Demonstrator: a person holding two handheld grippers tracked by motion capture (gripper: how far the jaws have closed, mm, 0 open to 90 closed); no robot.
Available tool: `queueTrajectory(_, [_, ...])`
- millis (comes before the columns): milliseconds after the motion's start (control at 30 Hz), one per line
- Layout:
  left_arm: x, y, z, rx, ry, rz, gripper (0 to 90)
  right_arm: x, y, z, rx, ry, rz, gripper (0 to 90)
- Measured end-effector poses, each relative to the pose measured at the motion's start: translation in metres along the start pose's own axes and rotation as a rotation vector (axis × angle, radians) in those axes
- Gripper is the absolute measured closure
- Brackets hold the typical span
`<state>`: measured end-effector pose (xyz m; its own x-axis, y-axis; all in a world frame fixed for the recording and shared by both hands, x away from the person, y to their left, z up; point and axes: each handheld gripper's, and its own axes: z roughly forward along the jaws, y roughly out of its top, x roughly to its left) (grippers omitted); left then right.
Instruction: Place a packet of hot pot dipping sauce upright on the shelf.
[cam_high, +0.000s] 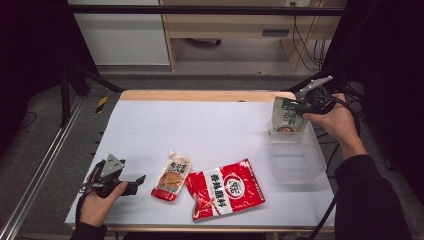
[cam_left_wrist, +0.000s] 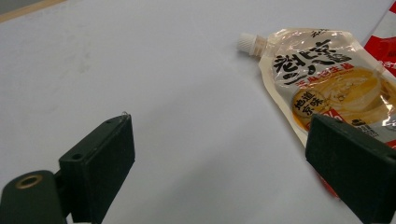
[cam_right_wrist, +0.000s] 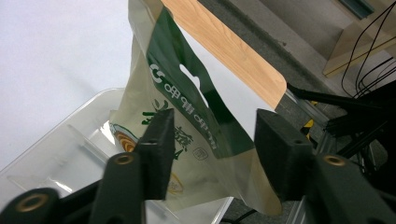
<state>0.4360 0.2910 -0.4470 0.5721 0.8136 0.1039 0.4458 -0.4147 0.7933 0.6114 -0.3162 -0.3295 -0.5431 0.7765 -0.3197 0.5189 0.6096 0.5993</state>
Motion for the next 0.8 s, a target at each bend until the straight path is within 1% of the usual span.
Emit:
queueTrajectory(133, [0.0, 0.0, 0.0, 0.004, 0.0, 0.005, 8.2, 0.001, 0.001, -0.006, -0.028, -0.018, -0.002, 38.6])
queueTrajectory(200, [0.0, 0.0, 0.0, 0.004, 0.001, 0.005, 8.1, 0.001, 0.001, -0.008, -0.03, -0.023, -0.006, 35.1])
queueTrajectory(233, [0.0, 0.0, 0.0, 0.006, 0.001, 0.007, 8.1, 0.001, 0.001, -0.009, -0.041, -0.027, -0.009, 31.9])
queueTrajectory(300, [0.0, 0.0, 0.0, 0.005, 0.002, 0.007, 8.1, 0.001, 0.001, -0.01, -0.044, -0.029, -0.009, 30.4])
queueTrajectory(400, [0.0, 0.0, 0.0, 0.003, 0.003, 0.005, 8.1, 0.002, 0.002, -0.012, -0.066, -0.041, -0.012, 26.2])
queueTrajectory(467, [-0.001, 0.0, 0.0, 0.003, 0.001, 0.006, 8.1, 0.003, 0.004, -0.016, -0.081, -0.048, -0.009, 24.5])
queueTrajectory(500, [-0.001, 0.001, 0.0, 0.004, 0.002, 0.009, 8.1, 0.006, 0.005, -0.022, -0.093, -0.053, -0.02, 23.4])
queueTrajectory(533, [-0.001, 0.001, 0.0, 0.004, 0.002, 0.009, 8.1, 0.006, 0.005, -0.022, -0.093, -0.053, -0.02, 23.4])
queueTrajectory(667, [-0.003, 0.001, 0.001, 0.003, 0.0, 0.013, 8.1, 0.017, 0.009, -0.041, -0.125, -0.062, -0.039, 22.3])
queueTrajectory(700, [-0.004, 0.002, 0.001, 0.006, -0.003, 0.02, 8.1, 0.027, 0.011, -0.052, -0.148, -0.059, -0.061, 22.0])
queueTrajectory(733, [-0.004, 0.002, 0.001, 0.006, -0.003, 0.02, 8.1, 0.027, 0.011, -0.052, -0.148, -0.059, -0.061, 22.0])
queueTrajectory(767, [-0.006, 0.002, 0.001, 0.012, -0.007, 0.025, 8.0, 0.04, 0.015, -0.061, -0.164, -0.055, -0.083, 22.0])
queueTrajectory(800, [-0.006, 0.002, 0.001, 0.012, -0.007, 0.025, 7.9, 0.04, 0.015, -0.061, -0.164, -0.055, -0.083, 22.0])
